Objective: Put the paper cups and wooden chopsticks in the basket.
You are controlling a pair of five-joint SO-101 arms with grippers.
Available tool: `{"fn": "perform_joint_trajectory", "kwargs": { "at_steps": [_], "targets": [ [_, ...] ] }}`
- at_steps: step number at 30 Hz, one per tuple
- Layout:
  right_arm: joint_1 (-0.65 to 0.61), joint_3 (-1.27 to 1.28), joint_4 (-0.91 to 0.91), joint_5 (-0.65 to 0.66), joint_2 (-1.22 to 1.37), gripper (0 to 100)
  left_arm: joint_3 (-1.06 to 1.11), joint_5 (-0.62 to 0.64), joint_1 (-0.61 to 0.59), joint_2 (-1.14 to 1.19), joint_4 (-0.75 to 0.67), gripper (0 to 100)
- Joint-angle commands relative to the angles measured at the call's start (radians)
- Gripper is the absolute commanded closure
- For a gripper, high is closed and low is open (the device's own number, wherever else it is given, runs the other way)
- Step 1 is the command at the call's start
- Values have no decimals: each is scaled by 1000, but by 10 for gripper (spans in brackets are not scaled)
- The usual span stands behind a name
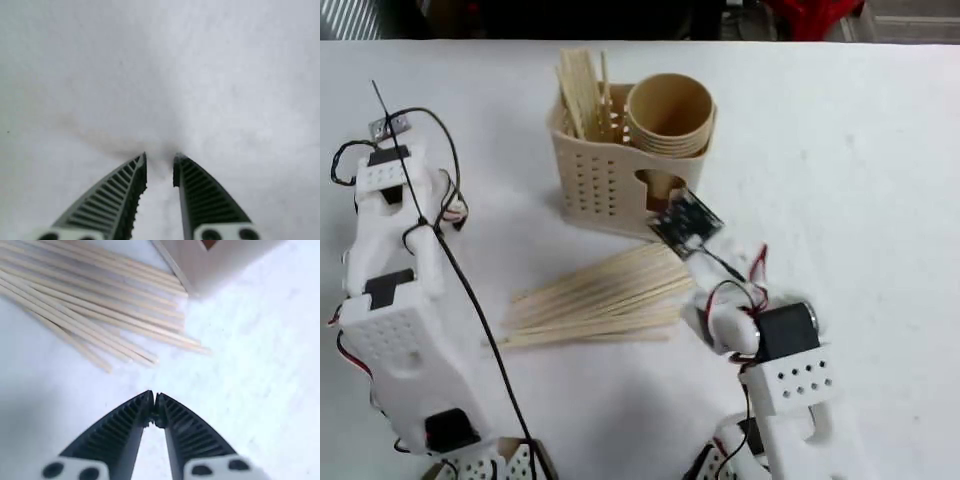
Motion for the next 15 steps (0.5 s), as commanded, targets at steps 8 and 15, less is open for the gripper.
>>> {"fn": "perform_joint_trajectory", "kwargs": {
  "at_steps": [8,15],
  "targets": [
    [318,529,-321,210,-170,982,-427,-414,35,-214,503,890],
    [381,664,-352,212,-351,982,-316,-740,117,-427,612,889]
  ]
}}
